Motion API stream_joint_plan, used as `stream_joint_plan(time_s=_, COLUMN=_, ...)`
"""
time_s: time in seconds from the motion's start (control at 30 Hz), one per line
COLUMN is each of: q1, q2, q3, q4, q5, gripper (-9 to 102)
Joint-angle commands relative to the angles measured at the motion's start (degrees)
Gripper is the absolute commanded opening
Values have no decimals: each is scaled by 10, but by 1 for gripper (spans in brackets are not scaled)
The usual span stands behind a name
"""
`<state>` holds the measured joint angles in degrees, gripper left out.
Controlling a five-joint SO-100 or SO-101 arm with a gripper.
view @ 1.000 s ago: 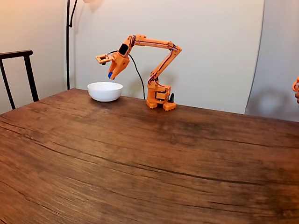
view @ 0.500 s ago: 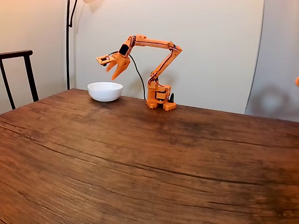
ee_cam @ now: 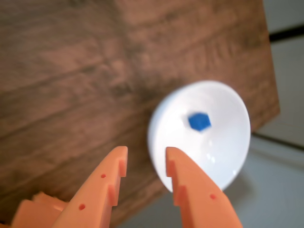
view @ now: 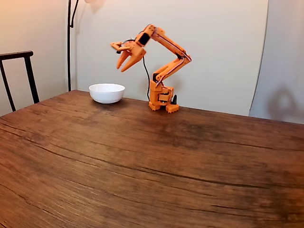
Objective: Grasp the cube and drop it in the bowl
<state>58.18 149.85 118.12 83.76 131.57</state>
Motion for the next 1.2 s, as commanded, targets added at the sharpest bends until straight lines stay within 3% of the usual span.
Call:
stream_joint_plan(time_s=0.0, q1=-62, q2=39, q3=-15, q4=6, q5=-42, gripper=7)
stream_joint_plan(time_s=0.47, q1=-352, q2=193, q3=83, q4=-3, q5=-193, gripper=-1)
stream_joint_plan(time_s=0.87, q1=-470, q2=410, q3=243, q4=-6, q5=-201, gripper=-1)
stream_joint_plan(time_s=1.17, q1=-526, q2=403, q3=380, q4=-149, q5=-201, gripper=-1)
